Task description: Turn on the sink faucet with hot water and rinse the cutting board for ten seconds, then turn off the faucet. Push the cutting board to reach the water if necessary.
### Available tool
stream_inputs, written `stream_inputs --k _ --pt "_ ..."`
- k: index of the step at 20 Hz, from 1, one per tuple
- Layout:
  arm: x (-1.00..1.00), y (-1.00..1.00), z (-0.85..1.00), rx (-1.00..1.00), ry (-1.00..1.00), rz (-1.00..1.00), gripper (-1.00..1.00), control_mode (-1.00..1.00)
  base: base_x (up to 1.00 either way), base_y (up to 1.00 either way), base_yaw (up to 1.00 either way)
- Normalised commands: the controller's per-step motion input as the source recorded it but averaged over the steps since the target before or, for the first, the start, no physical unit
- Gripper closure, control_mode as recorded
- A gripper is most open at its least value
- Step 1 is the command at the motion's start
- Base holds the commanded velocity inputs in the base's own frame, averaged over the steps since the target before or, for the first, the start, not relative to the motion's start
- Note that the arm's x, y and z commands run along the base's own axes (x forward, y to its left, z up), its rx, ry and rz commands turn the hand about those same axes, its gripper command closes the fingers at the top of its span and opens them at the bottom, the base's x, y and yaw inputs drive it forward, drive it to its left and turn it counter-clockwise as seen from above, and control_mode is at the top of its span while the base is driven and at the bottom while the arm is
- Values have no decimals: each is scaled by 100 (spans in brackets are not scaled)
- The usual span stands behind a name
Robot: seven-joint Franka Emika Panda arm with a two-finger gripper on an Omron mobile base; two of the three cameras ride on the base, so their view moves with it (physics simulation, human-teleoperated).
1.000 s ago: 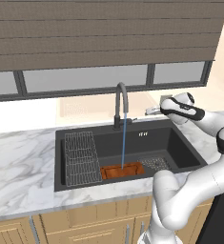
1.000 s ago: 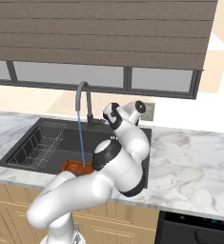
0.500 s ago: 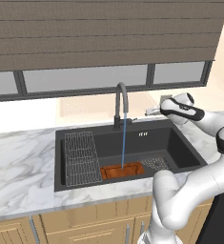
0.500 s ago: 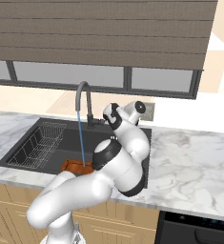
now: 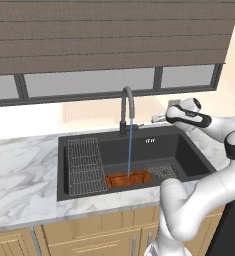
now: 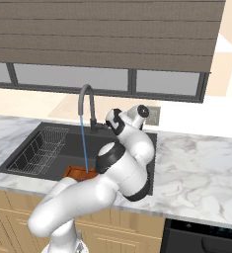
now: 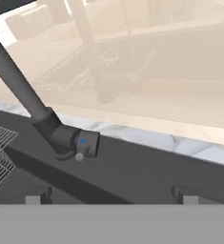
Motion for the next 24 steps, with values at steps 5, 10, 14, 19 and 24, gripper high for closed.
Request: stream_inputs --k 5,10,14,19,24 --pt "20 0 0 -3 0 0 -100 -100 0 0 0" --pt "17 0 -5 0 0 0 -100 -100 0 0 0" --pt "9 0 -15 0 0 0 -100 -100 0 0 0" --pt "3 0 -21 -1 0 0 -100 -100 0 0 0" --pt "1 0 -12 0 0 0 -100 -100 0 0 0"
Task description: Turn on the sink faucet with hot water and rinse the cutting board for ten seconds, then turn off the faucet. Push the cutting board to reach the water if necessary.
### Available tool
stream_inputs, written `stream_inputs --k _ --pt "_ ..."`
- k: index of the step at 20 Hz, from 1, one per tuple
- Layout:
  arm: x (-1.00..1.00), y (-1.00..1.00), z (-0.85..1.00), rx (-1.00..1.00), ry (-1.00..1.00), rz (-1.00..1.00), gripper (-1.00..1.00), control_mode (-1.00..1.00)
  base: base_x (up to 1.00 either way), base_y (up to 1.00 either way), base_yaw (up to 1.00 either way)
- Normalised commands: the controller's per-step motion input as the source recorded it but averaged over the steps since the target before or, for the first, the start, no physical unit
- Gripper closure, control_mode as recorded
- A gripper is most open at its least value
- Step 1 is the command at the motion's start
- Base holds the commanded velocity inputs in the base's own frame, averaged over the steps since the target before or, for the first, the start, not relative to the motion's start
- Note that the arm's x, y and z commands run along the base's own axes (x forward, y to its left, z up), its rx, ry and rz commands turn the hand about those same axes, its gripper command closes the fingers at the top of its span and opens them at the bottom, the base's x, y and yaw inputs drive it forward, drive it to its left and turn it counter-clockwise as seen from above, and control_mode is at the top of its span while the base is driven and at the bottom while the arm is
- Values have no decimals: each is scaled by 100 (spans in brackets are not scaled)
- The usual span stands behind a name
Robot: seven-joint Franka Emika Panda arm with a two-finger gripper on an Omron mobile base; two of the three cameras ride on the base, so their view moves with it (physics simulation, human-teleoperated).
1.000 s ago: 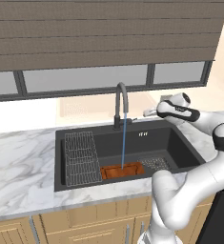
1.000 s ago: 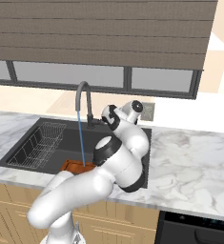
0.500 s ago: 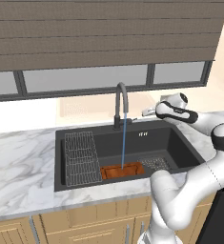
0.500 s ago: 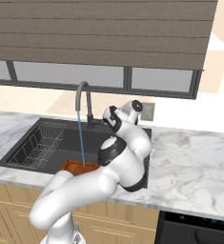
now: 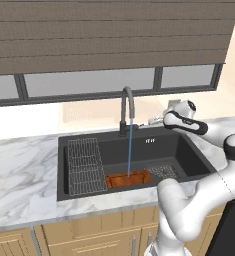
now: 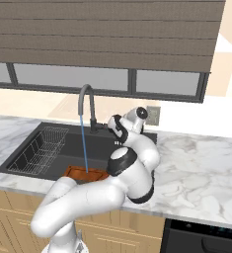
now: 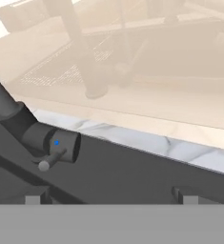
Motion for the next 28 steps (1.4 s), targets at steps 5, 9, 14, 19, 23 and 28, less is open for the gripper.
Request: stream_inputs --k 5,9,14,19,23,28 --pt "12 0 -1 0 0 0 -100 -100 0 0 0" --pt "18 0 0 0 0 0 -100 -100 0 0 0" --pt "6 0 0 0 0 0 -100 -100 0 0 0" --pt "1 0 -8 0 0 0 -100 -100 0 0 0" --pt "8 0 -12 0 0 0 -100 -100 0 0 0" --pt "7 0 -16 0 0 0 -100 -100 0 0 0"
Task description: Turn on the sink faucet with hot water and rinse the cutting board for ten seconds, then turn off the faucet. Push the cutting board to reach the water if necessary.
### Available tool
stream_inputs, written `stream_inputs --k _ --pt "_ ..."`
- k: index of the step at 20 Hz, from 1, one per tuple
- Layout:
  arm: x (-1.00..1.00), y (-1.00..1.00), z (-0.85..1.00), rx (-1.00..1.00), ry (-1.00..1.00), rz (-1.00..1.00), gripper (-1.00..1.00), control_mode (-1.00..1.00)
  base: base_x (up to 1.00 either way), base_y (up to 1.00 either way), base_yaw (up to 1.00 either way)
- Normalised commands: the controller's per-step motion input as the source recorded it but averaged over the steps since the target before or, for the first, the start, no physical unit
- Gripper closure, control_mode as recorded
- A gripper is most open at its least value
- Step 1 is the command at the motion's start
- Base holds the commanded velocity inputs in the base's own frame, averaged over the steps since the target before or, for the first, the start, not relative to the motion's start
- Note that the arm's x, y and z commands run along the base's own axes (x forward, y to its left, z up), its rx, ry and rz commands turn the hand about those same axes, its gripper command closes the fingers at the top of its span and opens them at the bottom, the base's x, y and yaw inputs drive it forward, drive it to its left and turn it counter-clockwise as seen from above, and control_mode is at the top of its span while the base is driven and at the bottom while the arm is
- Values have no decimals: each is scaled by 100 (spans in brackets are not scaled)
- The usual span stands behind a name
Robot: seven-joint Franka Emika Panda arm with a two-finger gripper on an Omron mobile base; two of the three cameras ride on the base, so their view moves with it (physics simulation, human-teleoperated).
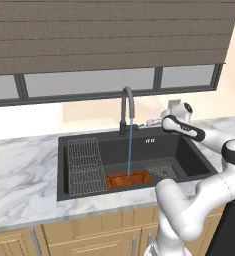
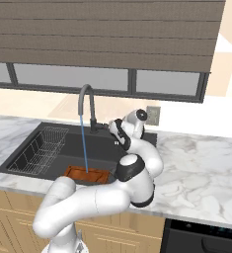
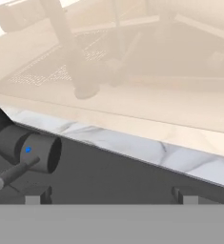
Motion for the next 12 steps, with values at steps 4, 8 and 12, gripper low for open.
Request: stream_inputs --k 4,8,12 --pt "0 0 -9 -2 0 -5 -100 -100 0 0 0" --pt "0 0 -5 -3 0 -6 -100 -100 0 0 0" --pt "0 5 0 -1 0 -3 -100 -100 0 0 0"
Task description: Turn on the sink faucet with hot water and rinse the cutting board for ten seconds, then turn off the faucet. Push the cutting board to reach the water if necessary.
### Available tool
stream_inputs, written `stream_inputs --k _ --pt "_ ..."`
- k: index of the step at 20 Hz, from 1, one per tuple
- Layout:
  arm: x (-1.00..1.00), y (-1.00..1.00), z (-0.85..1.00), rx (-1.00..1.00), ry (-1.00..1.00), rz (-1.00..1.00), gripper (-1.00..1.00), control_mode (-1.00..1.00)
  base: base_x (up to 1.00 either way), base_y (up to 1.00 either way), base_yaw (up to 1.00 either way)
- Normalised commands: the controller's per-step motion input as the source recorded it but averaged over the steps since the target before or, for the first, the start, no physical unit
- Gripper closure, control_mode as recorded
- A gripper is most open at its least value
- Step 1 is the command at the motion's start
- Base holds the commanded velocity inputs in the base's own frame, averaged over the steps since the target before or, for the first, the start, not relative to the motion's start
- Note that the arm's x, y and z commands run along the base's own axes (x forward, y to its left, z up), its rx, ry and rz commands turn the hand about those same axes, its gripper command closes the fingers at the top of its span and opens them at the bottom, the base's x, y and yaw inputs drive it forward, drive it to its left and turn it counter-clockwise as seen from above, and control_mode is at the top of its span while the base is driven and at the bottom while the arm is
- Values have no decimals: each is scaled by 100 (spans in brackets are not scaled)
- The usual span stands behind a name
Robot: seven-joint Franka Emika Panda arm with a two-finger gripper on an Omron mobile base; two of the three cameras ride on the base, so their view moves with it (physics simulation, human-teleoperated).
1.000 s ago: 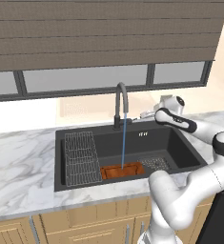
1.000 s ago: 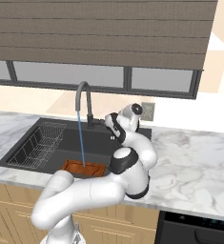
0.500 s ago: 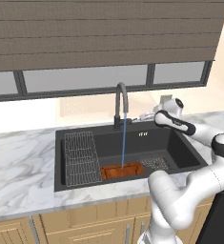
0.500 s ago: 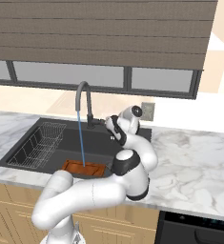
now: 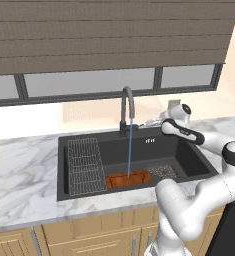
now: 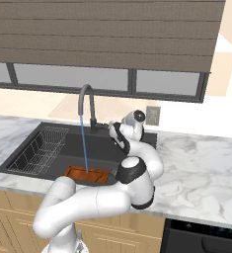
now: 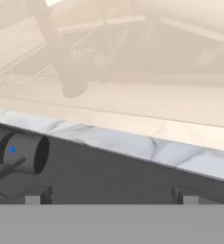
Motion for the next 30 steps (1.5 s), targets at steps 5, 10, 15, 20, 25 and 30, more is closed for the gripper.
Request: stream_inputs --k 5,10,15,20,25,30 --pt "2 13 0 -2 0 -2 -100 -100 0 0 0" --pt "8 12 -1 -2 0 -3 -100 -100 0 0 0" --pt "3 11 -3 -3 0 -1 -100 -100 0 0 0" --pt "0 7 -5 -2 0 0 -100 -100 0 0 0" --pt "0 7 -9 -1 0 0 -100 -100 0 0 0" --pt "0 8 -7 -1 0 0 -100 -100 0 0 0"
